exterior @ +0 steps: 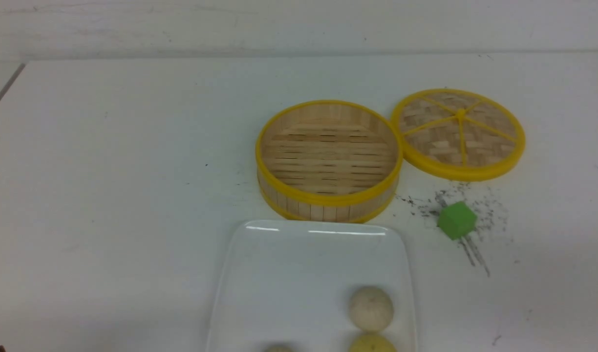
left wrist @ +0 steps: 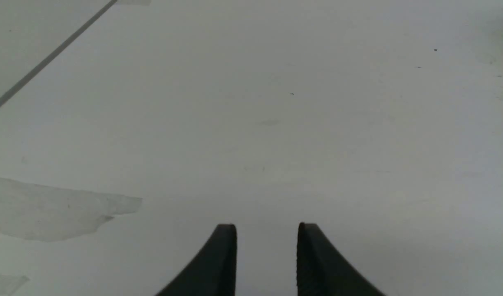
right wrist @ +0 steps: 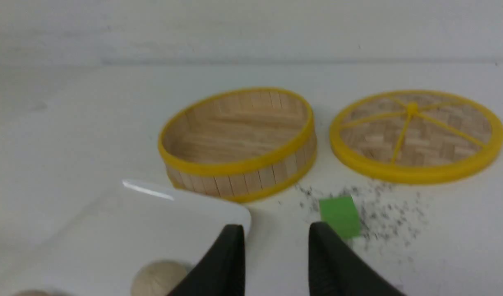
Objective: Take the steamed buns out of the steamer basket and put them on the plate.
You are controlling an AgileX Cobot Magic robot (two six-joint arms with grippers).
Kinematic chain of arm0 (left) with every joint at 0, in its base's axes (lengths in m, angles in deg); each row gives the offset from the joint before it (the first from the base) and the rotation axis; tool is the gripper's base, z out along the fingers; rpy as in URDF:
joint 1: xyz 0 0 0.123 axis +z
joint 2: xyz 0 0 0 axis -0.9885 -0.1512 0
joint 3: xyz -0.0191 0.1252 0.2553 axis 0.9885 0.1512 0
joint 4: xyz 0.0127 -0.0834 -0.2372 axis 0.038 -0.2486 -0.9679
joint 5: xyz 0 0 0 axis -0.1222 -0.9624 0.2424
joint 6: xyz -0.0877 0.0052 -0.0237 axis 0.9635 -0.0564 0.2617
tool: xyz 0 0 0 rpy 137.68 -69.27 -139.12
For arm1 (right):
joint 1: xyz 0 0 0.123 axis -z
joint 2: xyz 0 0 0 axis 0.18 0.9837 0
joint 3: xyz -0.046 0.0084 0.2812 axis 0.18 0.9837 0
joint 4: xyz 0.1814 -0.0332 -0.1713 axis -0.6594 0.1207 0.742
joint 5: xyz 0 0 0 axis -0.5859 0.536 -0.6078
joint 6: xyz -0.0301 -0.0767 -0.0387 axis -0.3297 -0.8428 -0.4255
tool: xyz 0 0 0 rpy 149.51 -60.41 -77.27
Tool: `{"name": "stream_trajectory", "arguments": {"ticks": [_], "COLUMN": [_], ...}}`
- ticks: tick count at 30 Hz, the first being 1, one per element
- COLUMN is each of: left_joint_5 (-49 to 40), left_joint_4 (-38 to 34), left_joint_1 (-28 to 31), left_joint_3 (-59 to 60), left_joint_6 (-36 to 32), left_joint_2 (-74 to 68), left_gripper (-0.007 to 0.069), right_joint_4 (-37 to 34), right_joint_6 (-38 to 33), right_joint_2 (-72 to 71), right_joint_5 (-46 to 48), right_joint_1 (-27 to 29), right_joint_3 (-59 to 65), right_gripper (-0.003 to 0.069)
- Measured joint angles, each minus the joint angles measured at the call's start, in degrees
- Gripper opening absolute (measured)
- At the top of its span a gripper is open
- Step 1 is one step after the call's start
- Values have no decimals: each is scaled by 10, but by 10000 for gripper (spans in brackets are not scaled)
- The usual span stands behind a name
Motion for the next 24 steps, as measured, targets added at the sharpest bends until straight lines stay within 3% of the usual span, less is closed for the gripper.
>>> {"name": "stream_trajectory", "arguments": {"ticks": [6,16,24], "left_joint_5": [0,0,0], "left_joint_4": [2,3,3], "left_joint_1": [0,0,0], "left_joint_3": [0,0,0], "left_joint_6": [0,0,0], "left_joint_2": [0,0,0], "left_gripper": [242,242,242], "right_joint_4": [56,59,66], "right_joint_6": [0,0,0], "right_joint_2": [0,-30,-47], "right_joint_5": [-8,67,44], "right_joint_1": [0,0,0], "right_joint_3": [67,82,125], "right_gripper": [241,241,241]}}
